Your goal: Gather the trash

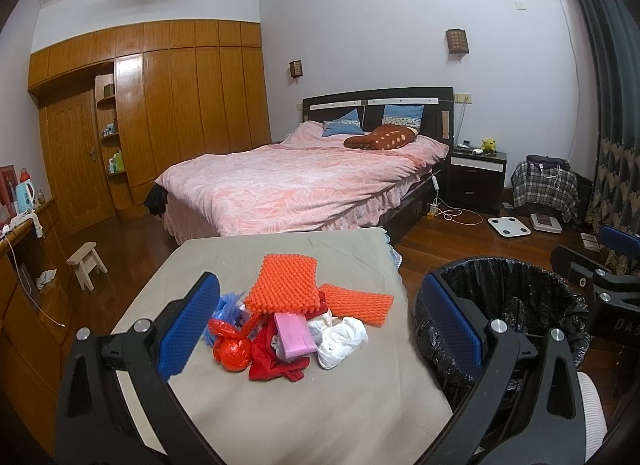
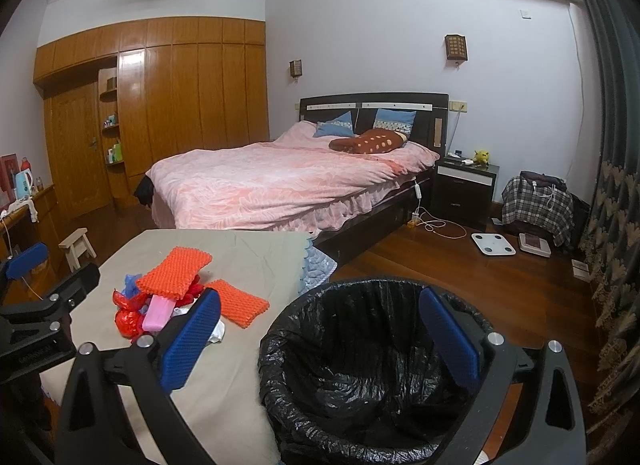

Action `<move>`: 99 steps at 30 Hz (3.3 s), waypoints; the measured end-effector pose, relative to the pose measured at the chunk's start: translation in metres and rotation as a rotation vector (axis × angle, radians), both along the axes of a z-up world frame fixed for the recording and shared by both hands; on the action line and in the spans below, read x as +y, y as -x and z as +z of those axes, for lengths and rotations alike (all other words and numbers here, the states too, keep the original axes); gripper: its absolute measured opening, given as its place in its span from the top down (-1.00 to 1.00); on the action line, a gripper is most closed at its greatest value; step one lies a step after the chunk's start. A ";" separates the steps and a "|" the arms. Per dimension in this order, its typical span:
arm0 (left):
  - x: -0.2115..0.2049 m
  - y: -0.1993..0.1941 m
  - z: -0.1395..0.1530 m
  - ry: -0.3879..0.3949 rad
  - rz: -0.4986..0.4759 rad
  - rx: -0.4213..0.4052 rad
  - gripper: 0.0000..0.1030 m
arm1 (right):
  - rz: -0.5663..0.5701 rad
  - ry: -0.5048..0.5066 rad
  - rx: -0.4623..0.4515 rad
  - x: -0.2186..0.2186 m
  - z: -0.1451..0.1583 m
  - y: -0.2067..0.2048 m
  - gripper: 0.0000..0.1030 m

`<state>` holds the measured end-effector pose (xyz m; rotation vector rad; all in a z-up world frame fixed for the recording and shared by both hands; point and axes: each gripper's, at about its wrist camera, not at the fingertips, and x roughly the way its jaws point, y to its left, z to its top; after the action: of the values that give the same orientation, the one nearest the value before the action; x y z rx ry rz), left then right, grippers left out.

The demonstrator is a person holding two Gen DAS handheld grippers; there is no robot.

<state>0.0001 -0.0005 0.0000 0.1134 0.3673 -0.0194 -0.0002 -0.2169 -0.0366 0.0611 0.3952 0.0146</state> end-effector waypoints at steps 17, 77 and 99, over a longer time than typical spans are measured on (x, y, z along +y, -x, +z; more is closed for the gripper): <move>0.018 -0.017 -0.034 0.008 0.008 0.017 -0.90 | 0.007 -0.006 0.020 0.004 -0.004 -0.009 -0.88; 0.139 -0.123 -0.145 0.052 0.190 0.308 -0.23 | 0.327 -0.009 0.323 0.136 -0.137 -0.158 0.35; 0.136 -0.104 -0.115 0.089 0.166 0.253 0.46 | 0.330 -0.012 0.262 0.129 -0.112 -0.142 0.34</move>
<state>0.1043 0.1357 -0.1145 -0.0084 0.6273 0.1145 0.1421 -0.0883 -0.1485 0.0092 0.6640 0.3378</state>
